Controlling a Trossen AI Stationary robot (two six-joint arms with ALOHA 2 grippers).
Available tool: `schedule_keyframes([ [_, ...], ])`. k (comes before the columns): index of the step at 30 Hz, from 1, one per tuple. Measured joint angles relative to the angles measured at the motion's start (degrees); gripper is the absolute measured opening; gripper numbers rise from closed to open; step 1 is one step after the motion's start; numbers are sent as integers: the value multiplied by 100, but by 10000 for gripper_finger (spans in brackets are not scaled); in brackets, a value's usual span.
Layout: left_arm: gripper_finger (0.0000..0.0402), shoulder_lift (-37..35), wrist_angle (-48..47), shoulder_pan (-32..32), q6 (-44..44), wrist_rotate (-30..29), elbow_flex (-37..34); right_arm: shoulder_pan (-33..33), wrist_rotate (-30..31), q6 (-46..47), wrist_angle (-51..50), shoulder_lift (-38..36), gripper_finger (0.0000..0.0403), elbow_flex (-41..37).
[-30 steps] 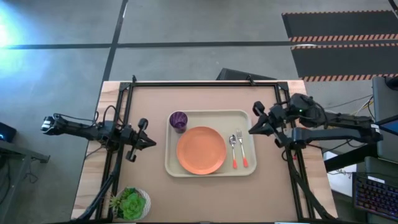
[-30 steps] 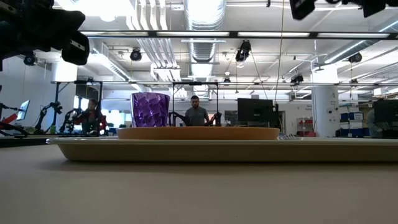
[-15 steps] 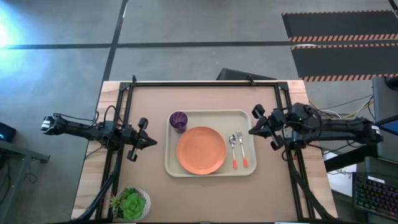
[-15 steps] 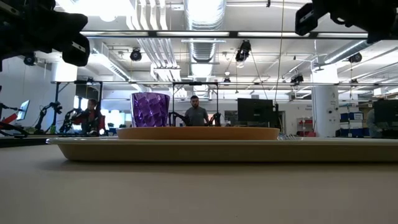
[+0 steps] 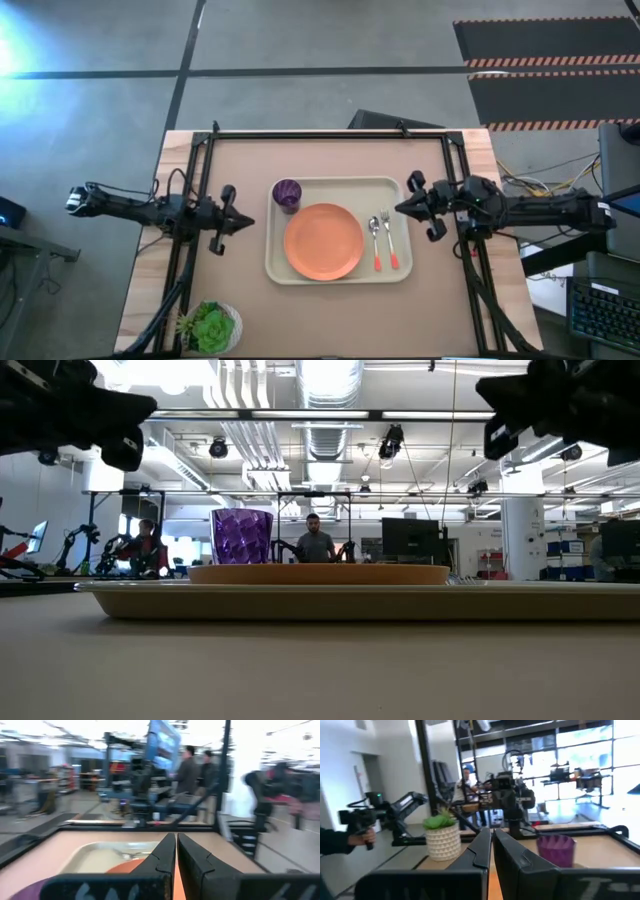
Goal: Pick and place plate/cup/fork/spoon on tray
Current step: Return to Home Position
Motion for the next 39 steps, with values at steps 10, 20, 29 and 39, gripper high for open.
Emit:
schedule_keyframes([
  [10,0,100,-8,2,113,-510,0,-14,152,-14,431,-386,11,-651],
  [20,0,109,-403,2,144,476,0,-85,-496,523,-667,-814,11,-654],
  [29,0,101,-492,2,131,480,0,-550,-1049,-94,-1206,-1388,11,-657],
  [39,0,101,-476,2,143,478,0,-779,-1038,-329,-2302,-2683,11,-659],
])
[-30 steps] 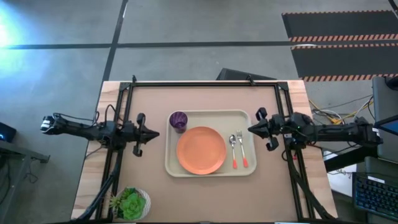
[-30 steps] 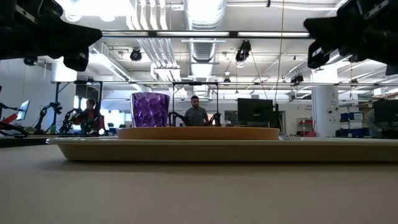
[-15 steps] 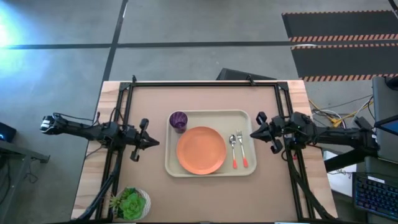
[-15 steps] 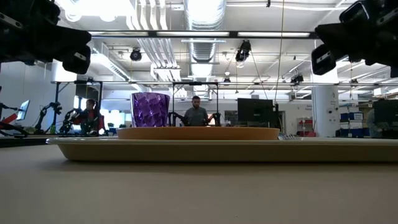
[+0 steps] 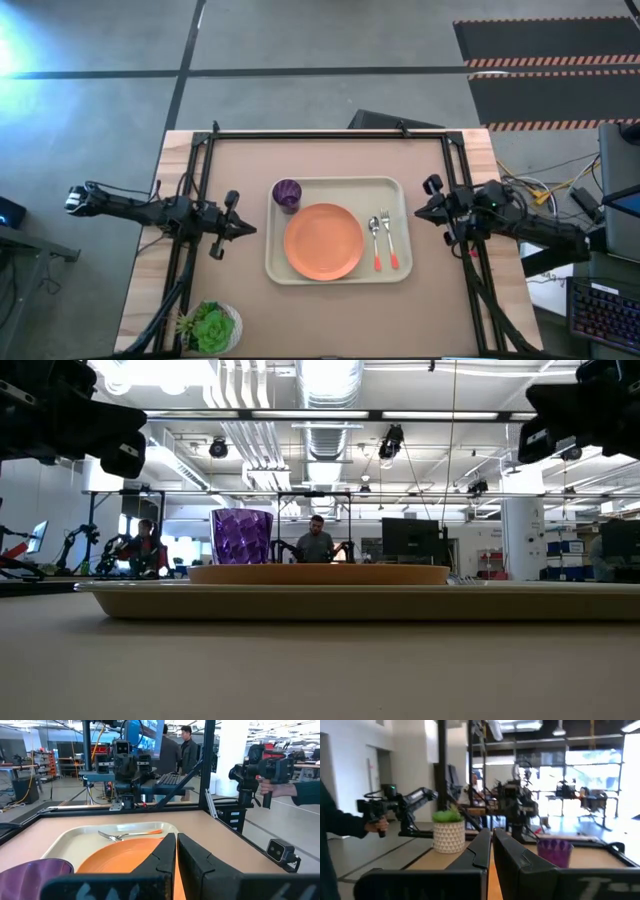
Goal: Pick and place plate/cup/fork/spoon on tray
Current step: Return to Home Position
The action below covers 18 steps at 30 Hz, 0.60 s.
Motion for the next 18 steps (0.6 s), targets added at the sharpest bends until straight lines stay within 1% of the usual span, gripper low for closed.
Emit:
schedule_keyframes([
  [2,0,0,3,0,6,-7,0,-1,203,68,-539,-318,11,-2],
  [4,0,0,1,2,6,-26,0,-1,298,88,-898,-422,11,-4],
  [10,0,0,22,122,59,-147,0,0,289,59,-745,-427,11,-4],
  [15,0,80,31,336,51,-253,0,-1,702,-80,-1092,-415,11,-4],
  [18,0,132,146,475,173,-249,0,-1,635,-201,-1146,-418,11,-4],
])
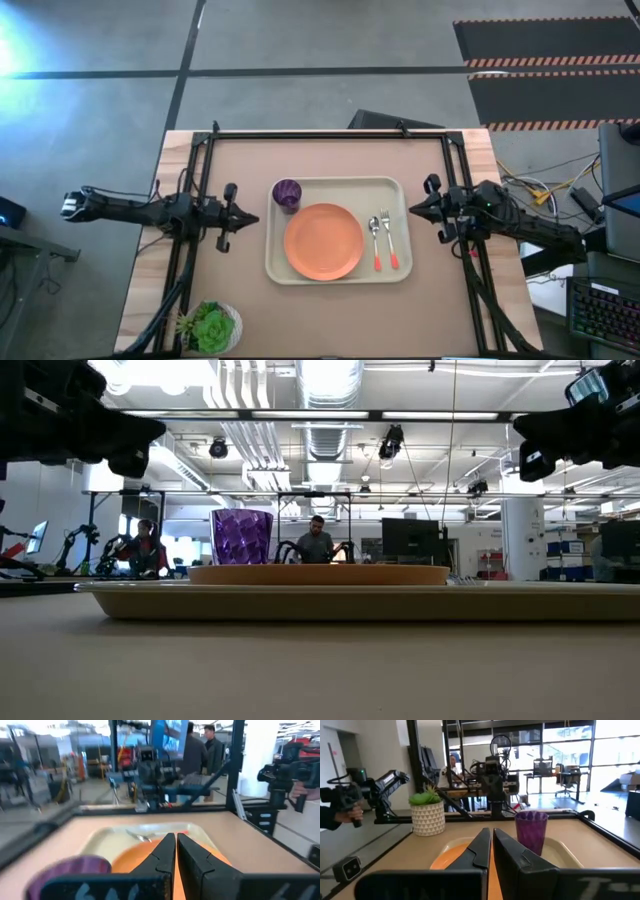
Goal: Pick and place plate/cup/fork/spoon on tray
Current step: Return to Home Position
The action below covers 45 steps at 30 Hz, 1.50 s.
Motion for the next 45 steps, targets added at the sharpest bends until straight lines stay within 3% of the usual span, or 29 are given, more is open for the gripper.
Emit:
schedule_keyframes([
  [3,0,65,387,155,385,95,0,0,-3,-4,-2,-4,11,0],
  [8,0,75,67,556,193,207,0,2,1,26,43,-4,11,0],
  [15,0,95,-152,1042,130,2101,0,2,1,133,38,-4,11,-2],
  [22,0,422,-351,1175,135,1904,0,2,4,182,73,-4,11,-2],
  [30,0,593,775,1175,-174,1940,13,2,7,296,162,-7,11,4],
  [37,0,354,-457,1173,-152,2086,348,2,17,400,214,-7,11,4],
  [45,0,-153,-706,1170,104,2265,391,2,19,432,319,-7,11,7],
])
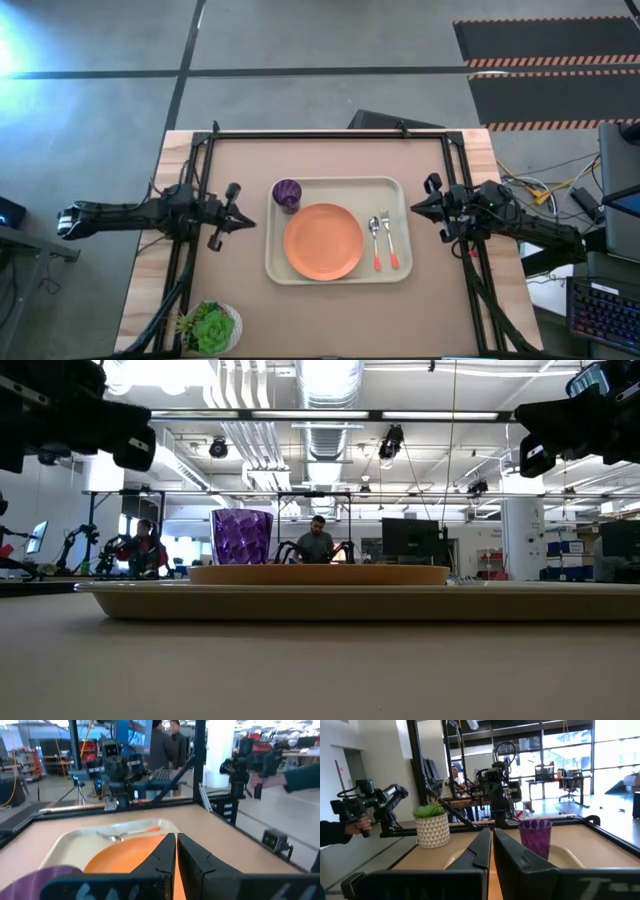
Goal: Pick and place plate/cup/fork/spoon on tray
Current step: Return to Home Position
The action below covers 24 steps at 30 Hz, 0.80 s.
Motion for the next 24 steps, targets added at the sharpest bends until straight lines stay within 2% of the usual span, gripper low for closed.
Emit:
schedule_keyframes([
  [4,0,-175,-325,-2,-102,0,228,0,26,-57,14,0,11,0],
  [8,0,-276,-1012,-2,212,-16,656,0,52,-62,15,0,11,0],
  [12,0,-301,-1131,-6,453,-212,889,0,52,-62,6,9,11,2],
  [17,0,-283,-1228,-4,118,-568,702,0,52,-61,-24,11,11,2],
  [20,0,-322,-1200,-11,-57,-556,504,0,52,-59,-25,11,11,2],
  [24,0,-567,-623,-11,182,-508,152,0,52,-48,-24,11,11,4],
])
